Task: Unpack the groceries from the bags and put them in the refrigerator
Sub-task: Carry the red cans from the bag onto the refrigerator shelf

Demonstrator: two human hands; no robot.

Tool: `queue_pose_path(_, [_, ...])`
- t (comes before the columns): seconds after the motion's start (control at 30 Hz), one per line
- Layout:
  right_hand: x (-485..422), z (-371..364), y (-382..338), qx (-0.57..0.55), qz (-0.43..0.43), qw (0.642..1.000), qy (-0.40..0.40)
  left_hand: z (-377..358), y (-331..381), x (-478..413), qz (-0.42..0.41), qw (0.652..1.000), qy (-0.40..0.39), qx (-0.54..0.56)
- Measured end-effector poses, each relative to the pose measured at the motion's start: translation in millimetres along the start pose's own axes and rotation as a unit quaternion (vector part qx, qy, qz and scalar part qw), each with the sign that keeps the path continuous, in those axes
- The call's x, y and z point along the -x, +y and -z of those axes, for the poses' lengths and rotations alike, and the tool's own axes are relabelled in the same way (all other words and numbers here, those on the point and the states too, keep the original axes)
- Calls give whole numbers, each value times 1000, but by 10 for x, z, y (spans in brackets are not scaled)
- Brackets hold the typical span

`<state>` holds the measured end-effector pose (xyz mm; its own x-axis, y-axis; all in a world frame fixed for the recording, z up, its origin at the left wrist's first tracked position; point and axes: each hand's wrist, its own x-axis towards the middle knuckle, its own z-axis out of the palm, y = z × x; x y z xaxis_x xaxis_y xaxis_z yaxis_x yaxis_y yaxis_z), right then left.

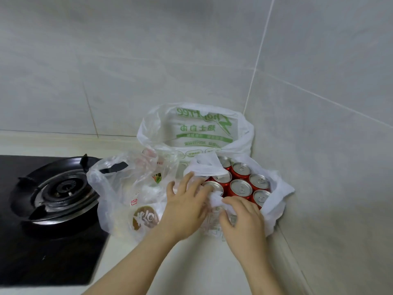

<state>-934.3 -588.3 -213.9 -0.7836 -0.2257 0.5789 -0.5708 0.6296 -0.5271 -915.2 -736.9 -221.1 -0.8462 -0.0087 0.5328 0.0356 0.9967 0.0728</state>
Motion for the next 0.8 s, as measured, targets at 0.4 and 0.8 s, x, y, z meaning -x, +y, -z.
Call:
queue_pose_path(0.4, [29,113,128,103,-115,985,78,5,-93,20,133,988,-24,71])
queue_pose_path(0.8, [-16,256,208,190,-244,951,-5,54,-9,-238,197,935,-158,247])
